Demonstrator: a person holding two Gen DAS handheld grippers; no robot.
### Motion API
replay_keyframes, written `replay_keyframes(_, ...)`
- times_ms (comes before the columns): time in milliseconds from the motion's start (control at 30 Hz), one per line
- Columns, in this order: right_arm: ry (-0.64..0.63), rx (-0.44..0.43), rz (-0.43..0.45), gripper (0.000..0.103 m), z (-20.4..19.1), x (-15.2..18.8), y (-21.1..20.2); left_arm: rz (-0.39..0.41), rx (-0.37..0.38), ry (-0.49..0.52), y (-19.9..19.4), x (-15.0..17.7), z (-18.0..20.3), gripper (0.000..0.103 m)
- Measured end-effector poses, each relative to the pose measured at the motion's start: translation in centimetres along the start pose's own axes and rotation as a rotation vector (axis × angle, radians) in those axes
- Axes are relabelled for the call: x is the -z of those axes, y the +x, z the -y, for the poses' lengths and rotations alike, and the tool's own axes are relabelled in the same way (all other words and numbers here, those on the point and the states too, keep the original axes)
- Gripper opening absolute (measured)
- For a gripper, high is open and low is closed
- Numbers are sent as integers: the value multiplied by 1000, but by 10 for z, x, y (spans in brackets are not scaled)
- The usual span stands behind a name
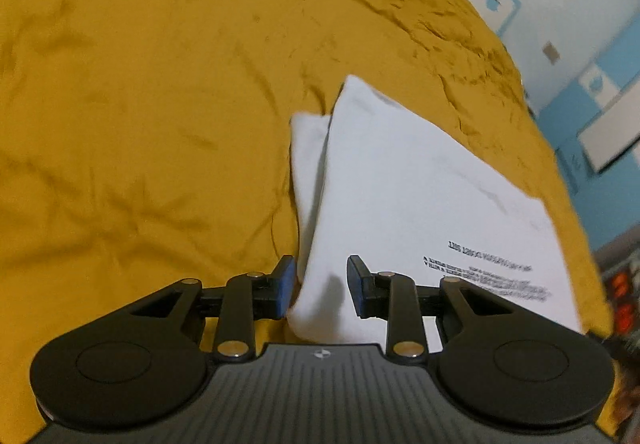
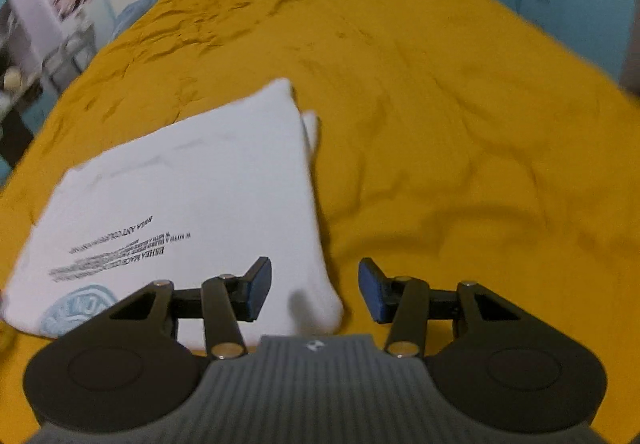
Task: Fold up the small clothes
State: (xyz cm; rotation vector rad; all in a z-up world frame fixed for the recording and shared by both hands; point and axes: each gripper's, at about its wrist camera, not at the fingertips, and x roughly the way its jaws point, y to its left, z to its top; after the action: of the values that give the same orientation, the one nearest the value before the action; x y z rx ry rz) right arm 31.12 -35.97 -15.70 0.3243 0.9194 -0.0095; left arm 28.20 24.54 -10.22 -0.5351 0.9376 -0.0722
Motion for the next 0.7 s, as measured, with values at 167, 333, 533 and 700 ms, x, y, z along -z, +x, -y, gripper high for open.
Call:
replay_keyframes(167,127,-66,-18,39,18,10,3,17,42,-70,10,6,-2,34)
replay_keyframes(333,136,-86,-33,3,13,9,14,26,-18,-31,7,13,5,3)
replay_keyframes(533,106,-112,66,0,9,-7,-18,120,13,58,-24,2,27,3)
replay_keyframes(700,19,-121,112,0,-4,-16,-52,98,-57,203,-29,6,44,3)
